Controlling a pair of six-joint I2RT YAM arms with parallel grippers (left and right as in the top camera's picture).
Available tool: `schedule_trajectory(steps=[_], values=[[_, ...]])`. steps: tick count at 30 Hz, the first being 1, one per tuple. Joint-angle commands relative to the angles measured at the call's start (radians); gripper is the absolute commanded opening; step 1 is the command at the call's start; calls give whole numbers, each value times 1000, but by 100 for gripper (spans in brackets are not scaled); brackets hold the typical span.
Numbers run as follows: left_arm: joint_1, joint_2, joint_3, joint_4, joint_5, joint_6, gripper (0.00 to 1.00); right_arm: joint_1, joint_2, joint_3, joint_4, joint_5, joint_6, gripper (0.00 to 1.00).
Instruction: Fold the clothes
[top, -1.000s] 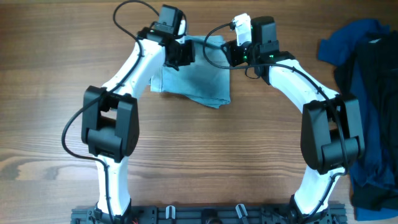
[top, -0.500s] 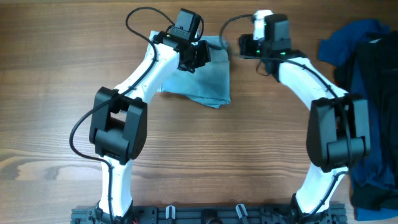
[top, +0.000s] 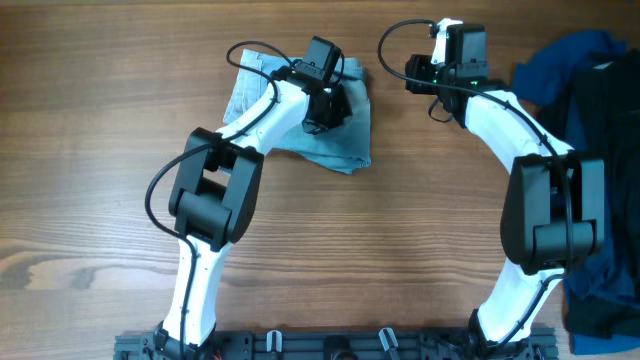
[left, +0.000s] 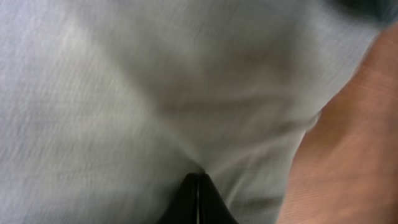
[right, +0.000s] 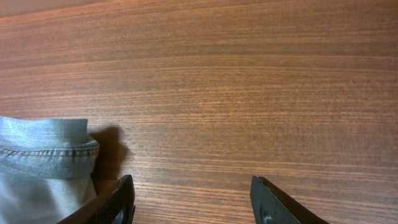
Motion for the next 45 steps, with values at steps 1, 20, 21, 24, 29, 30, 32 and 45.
schedule_trajectory(steps=[1,20,21,24,29,30,32,45], values=[[-6,7,-6,-149,-84,63,4,1,20,-3,-18,-44,9,63],[156,-72,24,-574,-402,215,4,45,0,-3,-336,-306,-371,50],[166,-109,31,-565,-358,215,4,45,-13,-3,-342,-341,-371,50],[180,-208,34,-533,-307,215,4,47,-55,-3,-358,-421,-365,46],[216,-356,34,-470,-305,165,27,100,-135,-3,-389,-452,-341,39],[229,-365,34,-466,-303,147,29,121,-143,-3,-391,-437,-348,39],[252,-365,34,-465,-278,135,26,161,-146,-3,-389,-386,-348,38],[398,-197,-87,-345,-136,148,10,397,-131,-29,-318,-67,-320,35]])
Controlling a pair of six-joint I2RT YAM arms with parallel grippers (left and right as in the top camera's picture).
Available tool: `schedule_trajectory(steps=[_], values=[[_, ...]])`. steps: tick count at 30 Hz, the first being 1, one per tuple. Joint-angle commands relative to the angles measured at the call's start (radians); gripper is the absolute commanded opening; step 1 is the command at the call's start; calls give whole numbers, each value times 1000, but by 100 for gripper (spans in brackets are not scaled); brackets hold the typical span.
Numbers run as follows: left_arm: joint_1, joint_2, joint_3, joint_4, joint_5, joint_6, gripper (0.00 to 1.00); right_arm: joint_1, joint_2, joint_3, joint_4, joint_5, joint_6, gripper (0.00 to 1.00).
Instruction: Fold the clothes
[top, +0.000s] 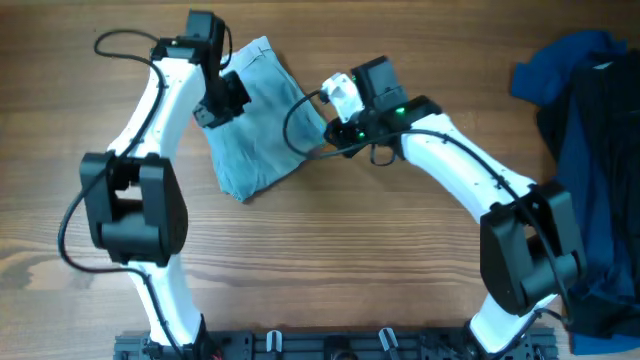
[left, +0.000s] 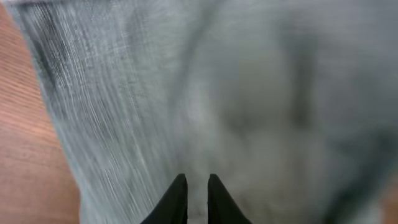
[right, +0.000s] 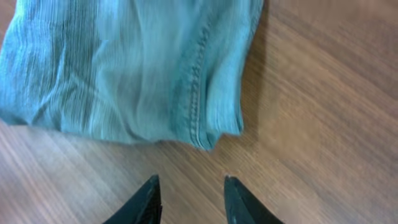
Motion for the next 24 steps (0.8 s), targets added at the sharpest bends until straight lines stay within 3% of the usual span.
schedule_trajectory(steps=[1,6,12,24], values=[[45,42,-29,32,49,-6,10,29,7,-5,43,108,15,35],[65,53,-72,79,50,-6,10,51,35,-5,90,108,19,31],[67,54,-100,114,50,-6,11,74,56,-5,123,131,-6,38],[67,54,-111,127,53,-6,13,74,108,-5,143,183,-61,38]])
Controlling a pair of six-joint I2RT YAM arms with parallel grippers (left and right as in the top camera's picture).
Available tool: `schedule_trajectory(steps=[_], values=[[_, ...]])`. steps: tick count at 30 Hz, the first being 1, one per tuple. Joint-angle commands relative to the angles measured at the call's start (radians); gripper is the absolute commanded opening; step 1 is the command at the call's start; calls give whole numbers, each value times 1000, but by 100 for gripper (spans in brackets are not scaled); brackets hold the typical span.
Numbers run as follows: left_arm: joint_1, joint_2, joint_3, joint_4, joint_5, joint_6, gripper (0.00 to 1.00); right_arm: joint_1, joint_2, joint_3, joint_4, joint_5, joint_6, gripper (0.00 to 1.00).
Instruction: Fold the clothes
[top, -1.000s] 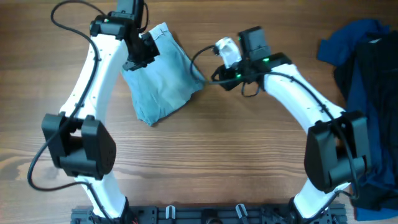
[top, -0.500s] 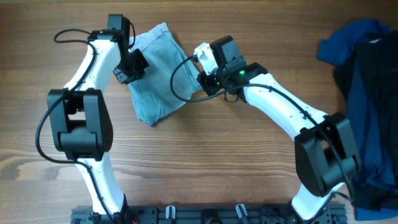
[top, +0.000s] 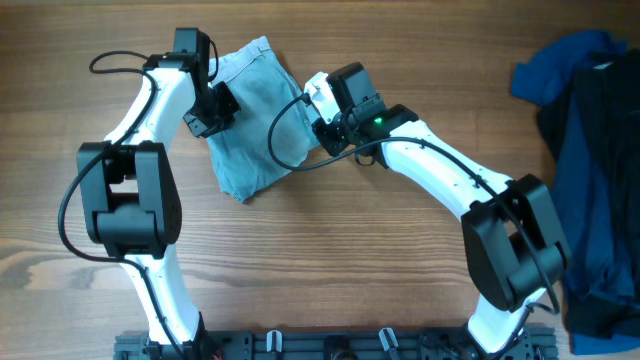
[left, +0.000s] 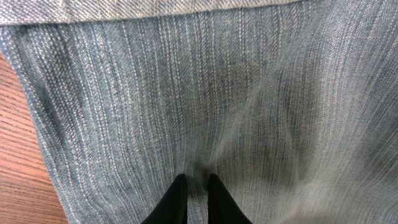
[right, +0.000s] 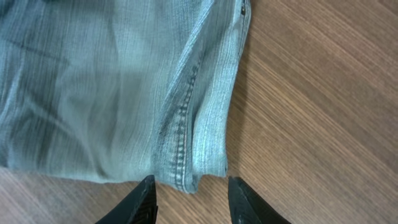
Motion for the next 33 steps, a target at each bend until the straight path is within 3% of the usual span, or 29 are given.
schedule_trajectory(steps=[1,10,18,25,29,33], values=[[5,10,-19,3,12,-7,13,3,66,-3,5,19,-41,38],[5,10,-19,3,12,-6,13,14,67,-3,25,7,-31,43],[5,10,-19,6,12,-7,14,72,84,-3,29,134,-25,43],[5,10,-19,6,12,-7,14,84,84,-3,38,181,28,39],[5,10,-19,6,12,-7,14,84,84,-3,51,202,82,30],[5,10,-19,6,12,-7,14,87,84,-3,57,204,98,34]])
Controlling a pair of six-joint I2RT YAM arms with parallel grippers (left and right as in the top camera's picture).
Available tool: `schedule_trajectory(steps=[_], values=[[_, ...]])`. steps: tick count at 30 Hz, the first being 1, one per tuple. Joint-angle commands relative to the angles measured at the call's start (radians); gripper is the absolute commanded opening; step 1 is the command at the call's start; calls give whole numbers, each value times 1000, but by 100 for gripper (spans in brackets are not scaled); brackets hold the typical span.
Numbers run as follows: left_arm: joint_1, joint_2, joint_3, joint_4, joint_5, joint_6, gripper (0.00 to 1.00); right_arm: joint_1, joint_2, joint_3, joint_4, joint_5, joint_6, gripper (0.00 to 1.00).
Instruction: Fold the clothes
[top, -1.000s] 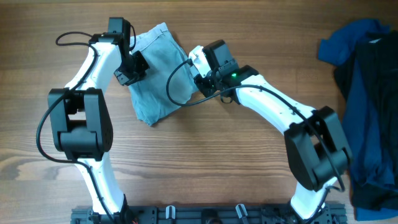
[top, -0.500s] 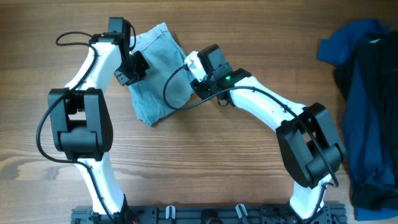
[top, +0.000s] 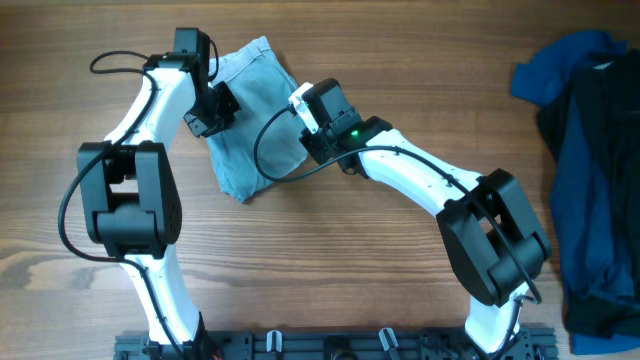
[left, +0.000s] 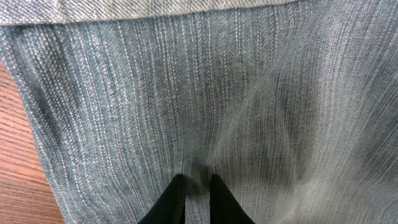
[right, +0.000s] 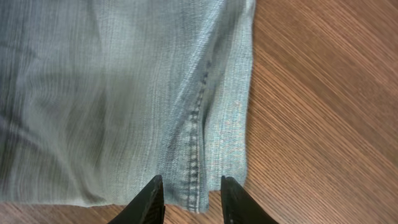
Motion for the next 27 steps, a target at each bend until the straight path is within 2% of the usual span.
schedule_trajectory(steps=[1,12,16,27], values=[[5,10,-19,3,9,-7,14,7,25,-1,11,31,45,34],[5,10,-19,3,9,-7,14,40,25,-1,33,54,41,36],[5,10,-19,2,9,-6,14,34,27,-1,-13,136,58,38],[5,10,-19,4,8,-7,15,48,34,0,-35,141,59,40]])
